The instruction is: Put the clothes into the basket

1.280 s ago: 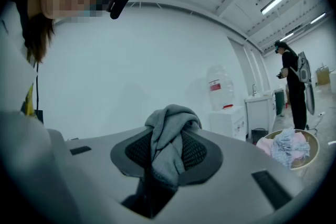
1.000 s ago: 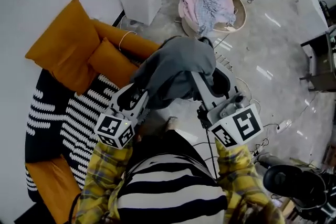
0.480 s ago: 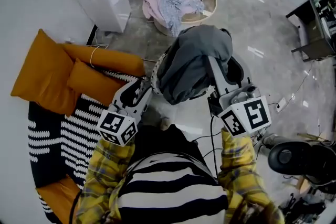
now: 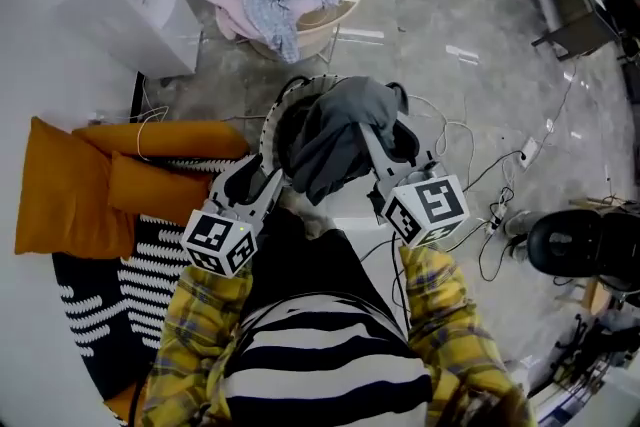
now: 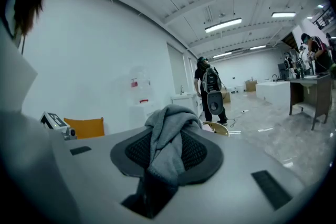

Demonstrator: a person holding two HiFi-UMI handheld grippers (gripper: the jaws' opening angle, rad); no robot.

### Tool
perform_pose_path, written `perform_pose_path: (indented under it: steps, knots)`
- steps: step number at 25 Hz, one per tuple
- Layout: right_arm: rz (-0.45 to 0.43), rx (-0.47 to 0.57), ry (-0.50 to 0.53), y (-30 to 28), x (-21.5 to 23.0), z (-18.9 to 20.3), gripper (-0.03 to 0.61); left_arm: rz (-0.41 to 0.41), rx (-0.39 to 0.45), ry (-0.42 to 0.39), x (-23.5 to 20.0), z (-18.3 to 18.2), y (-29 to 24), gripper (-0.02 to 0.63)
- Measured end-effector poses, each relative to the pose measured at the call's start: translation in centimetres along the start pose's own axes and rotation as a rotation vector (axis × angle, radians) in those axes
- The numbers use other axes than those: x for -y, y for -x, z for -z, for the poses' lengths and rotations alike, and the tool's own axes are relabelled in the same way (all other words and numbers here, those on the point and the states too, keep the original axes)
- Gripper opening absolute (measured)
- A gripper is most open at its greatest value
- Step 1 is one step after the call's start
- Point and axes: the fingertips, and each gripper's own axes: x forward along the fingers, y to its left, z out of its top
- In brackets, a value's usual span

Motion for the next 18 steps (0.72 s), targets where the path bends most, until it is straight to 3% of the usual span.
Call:
perform_pose_path:
  steps: [7, 18]
  knots:
    - [0.068, -0.131, -0.051, -2.2, 3.0, 7.4, 0.123, 0.062, -0.093, 0.000, -1.6, 0.9, -4.4, 0.178]
    - [0.131, -0.427, -0.101, -5.7, 4.6, 21.6, 0.137, 0.174, -0.262, 0.000, -5.1, 5.4, -9.9, 0.178]
